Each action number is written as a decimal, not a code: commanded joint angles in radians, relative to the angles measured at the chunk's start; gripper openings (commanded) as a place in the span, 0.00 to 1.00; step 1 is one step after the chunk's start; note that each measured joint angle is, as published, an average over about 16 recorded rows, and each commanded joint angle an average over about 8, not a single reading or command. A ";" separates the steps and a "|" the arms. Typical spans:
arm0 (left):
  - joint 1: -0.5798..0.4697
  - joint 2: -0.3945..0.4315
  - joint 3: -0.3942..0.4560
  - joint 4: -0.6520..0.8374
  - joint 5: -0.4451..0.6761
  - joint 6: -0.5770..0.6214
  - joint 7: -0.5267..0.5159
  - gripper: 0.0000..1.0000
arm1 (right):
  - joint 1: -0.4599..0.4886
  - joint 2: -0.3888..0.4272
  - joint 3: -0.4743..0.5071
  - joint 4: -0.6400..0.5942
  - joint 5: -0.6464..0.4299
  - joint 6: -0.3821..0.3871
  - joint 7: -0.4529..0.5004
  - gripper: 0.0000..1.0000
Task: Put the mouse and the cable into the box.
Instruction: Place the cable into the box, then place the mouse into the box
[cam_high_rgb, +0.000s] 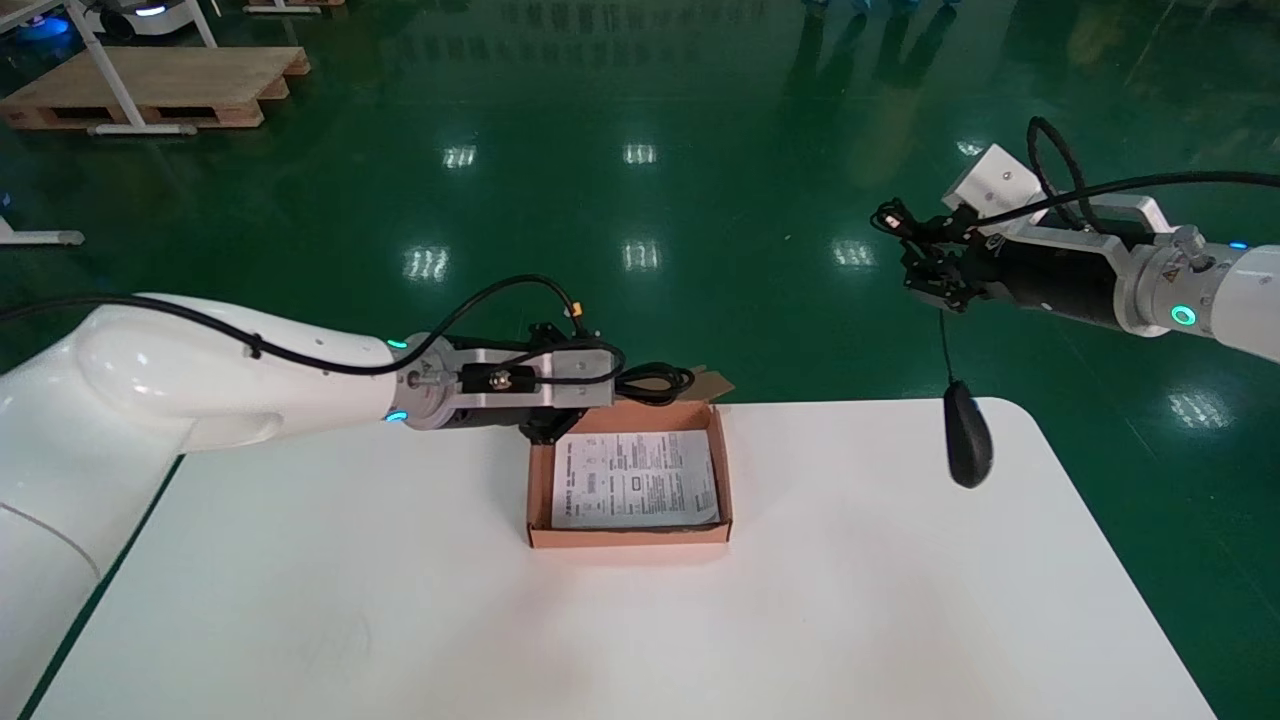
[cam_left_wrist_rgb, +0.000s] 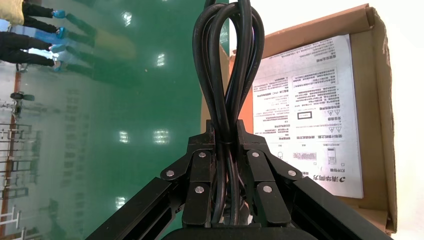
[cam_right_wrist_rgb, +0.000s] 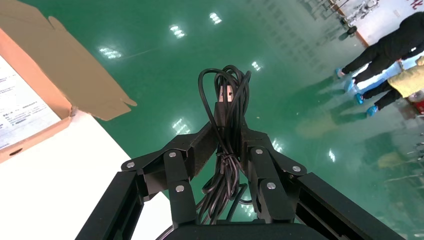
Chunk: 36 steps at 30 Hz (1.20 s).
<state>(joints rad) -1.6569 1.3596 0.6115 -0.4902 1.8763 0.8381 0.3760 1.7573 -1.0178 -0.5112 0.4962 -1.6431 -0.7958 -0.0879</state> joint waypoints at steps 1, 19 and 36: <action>-0.004 -0.007 -0.001 -0.001 0.005 0.012 -0.004 0.00 | -0.002 0.000 -0.001 0.000 0.000 0.000 0.001 0.00; 0.171 0.014 0.407 -0.156 -0.060 -0.434 0.119 0.00 | -0.002 0.000 0.000 0.000 0.000 0.000 0.001 0.00; 0.157 0.016 0.525 -0.110 -0.123 -0.479 0.093 1.00 | -0.002 0.000 0.000 0.000 0.000 0.000 0.001 0.00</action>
<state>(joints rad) -1.4999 1.3752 1.1365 -0.6007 1.7541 0.3595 0.4689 1.7551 -1.0177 -0.5115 0.4958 -1.6428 -0.7959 -0.0874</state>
